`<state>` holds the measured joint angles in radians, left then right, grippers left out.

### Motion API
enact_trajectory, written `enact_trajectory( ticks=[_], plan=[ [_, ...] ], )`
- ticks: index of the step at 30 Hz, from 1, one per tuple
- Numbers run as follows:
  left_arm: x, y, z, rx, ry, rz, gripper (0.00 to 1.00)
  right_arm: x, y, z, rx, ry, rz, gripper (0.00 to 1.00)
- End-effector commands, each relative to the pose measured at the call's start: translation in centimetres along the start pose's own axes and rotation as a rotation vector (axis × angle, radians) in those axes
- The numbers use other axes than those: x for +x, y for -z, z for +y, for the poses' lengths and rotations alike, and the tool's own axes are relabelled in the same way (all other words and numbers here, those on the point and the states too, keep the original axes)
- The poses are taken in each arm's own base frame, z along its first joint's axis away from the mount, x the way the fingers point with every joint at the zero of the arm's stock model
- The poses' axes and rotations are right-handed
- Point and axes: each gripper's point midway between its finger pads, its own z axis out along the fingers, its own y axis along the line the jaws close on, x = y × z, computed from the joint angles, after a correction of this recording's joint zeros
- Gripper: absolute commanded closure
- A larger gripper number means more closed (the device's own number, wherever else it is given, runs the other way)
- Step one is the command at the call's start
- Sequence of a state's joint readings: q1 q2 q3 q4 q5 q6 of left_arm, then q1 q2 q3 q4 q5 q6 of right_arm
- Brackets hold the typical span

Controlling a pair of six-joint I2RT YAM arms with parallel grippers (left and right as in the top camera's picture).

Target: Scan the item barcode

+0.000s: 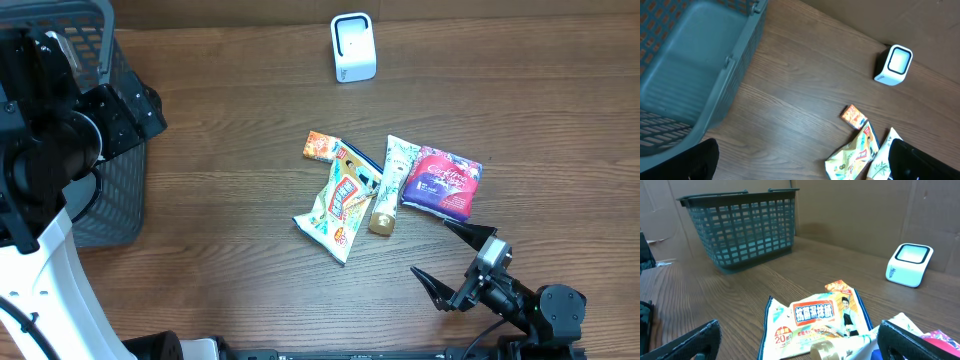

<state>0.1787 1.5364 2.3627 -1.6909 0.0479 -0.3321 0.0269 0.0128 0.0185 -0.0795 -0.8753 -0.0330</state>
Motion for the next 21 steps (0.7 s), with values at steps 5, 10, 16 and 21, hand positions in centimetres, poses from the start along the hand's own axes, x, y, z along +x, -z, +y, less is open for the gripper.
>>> enact_trajectory(
  ticks=[5,10,16,21],
  plan=[
    [-0.1,0.2,0.2,-0.007,-0.023,-0.009,0.0,0.3,0.0,0.0,-0.001,-0.005,0.001,0.0],
    [0.0,0.2,-0.4,0.03,0.013,0.001,0.0,0.3,0.0,0.0,-0.001,-0.004,0.001,0.0],
    [2.4,1.2,-7.5,0.408,0.138,0.182,0.0,0.3,0.0,0.0,-0.001,-0.004,0.001,0.0],
    [5.3,-0.7,-11.2,0.441,0.027,0.316,0.0,0.3,0.0,0.0,-0.001,-0.004,0.001,0.0]
  ],
)
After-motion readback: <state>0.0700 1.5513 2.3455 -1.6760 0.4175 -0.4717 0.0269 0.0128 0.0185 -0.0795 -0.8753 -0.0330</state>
